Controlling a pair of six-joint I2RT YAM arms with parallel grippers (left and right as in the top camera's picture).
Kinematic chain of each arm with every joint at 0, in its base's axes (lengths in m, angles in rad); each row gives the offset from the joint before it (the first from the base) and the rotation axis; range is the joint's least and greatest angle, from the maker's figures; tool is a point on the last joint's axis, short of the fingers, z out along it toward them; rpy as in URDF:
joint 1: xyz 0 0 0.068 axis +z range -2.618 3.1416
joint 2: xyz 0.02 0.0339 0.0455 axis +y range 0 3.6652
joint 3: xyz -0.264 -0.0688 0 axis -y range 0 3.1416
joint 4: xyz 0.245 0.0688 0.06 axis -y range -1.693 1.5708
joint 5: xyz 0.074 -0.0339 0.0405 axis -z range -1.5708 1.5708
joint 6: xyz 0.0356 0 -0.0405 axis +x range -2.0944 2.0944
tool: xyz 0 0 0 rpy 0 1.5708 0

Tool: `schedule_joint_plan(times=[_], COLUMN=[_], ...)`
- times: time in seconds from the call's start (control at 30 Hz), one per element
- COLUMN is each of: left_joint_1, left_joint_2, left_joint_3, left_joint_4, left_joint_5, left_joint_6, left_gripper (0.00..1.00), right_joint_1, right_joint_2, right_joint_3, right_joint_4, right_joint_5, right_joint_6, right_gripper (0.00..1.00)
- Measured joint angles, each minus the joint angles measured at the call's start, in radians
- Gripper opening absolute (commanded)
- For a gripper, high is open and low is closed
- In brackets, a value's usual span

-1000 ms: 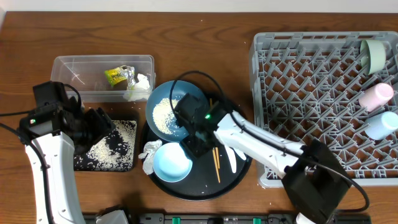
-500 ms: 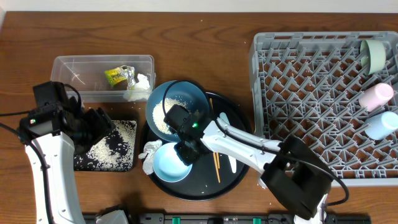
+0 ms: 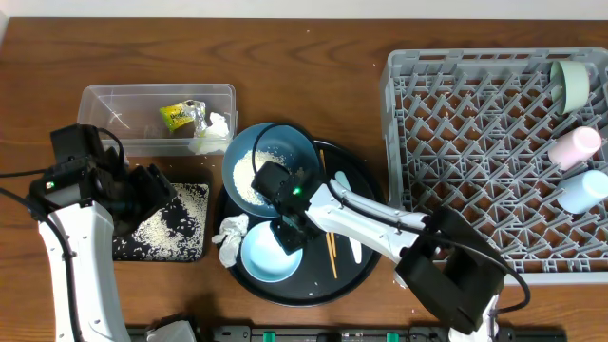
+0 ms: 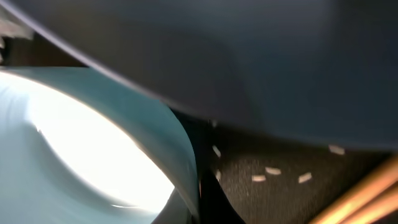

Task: Sort waste into correct bins and load items into the dishwasher rack
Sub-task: 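Reach the right gripper to the light-blue bowl on the tray and grasp it, then carry the light-blue bowl with the right gripper to the rack's top right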

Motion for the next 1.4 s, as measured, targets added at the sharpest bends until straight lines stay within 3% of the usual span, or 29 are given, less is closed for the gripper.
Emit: schedule_joint_plan(times=[0.13, 0.33, 0.5, 0.63, 0.8, 1.03, 1.4], left_joint_1=[0.0, 0.0, 0.0, 0.0, 0.0, 0.0, 0.0], left_joint_2=[0.0, 0.0, 0.0, 0.0, 0.0, 0.0, 0.001], left_joint_3=[0.0, 0.0, 0.0, 0.0, 0.0, 0.0, 0.0], left_joint_4=[0.0, 0.0, 0.0, 0.0, 0.0, 0.0, 0.003], left_joint_5=[0.0, 0.0, 0.0, 0.0, 0.0, 0.0, 0.0], left_joint_6=[0.0, 0.0, 0.0, 0.0, 0.0, 0.0, 0.0], left_gripper=[0.75, 0.75, 0.75, 0.75, 0.75, 0.75, 0.75], right_joint_1=[-0.009, -0.104, -0.261, -0.395, -0.601, -0.866, -1.048], right_joint_2=[-0.042, -0.241, -0.394, -0.411, -0.404, -0.396, -0.216], right_joint_3=[0.0, 0.023, 0.046, 0.047, 0.045, 0.046, 0.047], right_joint_4=[-0.043, -0.05, -0.042, 0.013, 0.2, 0.538, 0.846], right_joint_5=[0.006, 0.048, 0.235, 0.42, 0.608, 0.724, 1.048], right_joint_6=[-0.023, -0.085, -0.141, -0.189, -0.291, -0.453, -0.694], right_gripper=[0.01, 0.01, 0.01, 0.01, 0.01, 0.01, 0.01])
